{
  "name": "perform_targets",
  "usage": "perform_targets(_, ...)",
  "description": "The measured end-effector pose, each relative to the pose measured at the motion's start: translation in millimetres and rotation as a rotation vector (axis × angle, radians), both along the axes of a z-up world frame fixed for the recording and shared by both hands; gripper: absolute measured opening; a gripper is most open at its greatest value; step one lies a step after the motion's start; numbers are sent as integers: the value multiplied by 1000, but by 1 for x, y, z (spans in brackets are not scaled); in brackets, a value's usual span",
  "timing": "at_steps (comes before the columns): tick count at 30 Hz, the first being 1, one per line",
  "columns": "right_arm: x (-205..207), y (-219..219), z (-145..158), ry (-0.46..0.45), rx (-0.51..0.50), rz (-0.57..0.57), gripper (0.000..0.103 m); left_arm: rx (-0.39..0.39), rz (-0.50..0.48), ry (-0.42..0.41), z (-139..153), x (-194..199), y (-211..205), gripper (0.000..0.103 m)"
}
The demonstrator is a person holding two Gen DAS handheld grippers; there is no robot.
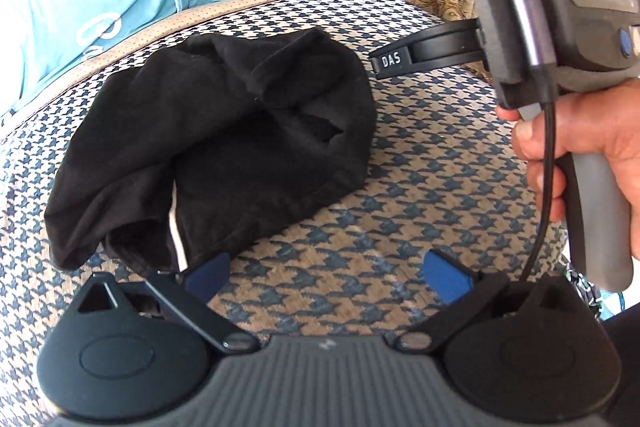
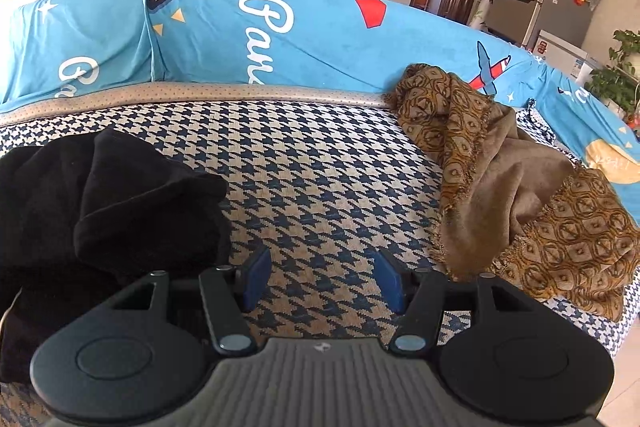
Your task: Fold clothes
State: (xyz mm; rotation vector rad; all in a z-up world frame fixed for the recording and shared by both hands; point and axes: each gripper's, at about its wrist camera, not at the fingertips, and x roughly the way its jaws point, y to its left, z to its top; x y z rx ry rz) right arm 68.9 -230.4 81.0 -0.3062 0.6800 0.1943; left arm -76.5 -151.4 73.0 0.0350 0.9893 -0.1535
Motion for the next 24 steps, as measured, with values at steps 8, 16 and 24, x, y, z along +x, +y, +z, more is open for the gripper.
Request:
perform_targets(8,-1,-4,-2,-1,-9,3,56,35,10,-52,10,-3,-8,103)
perform_targets(16,-3,-3,-2,-2,-12,11,56,44,42,-53,12,-2,-3,103)
perform_targets(24,-5,1,-2,-2,-14,20,56,50,58,-52,14,-1,0,103)
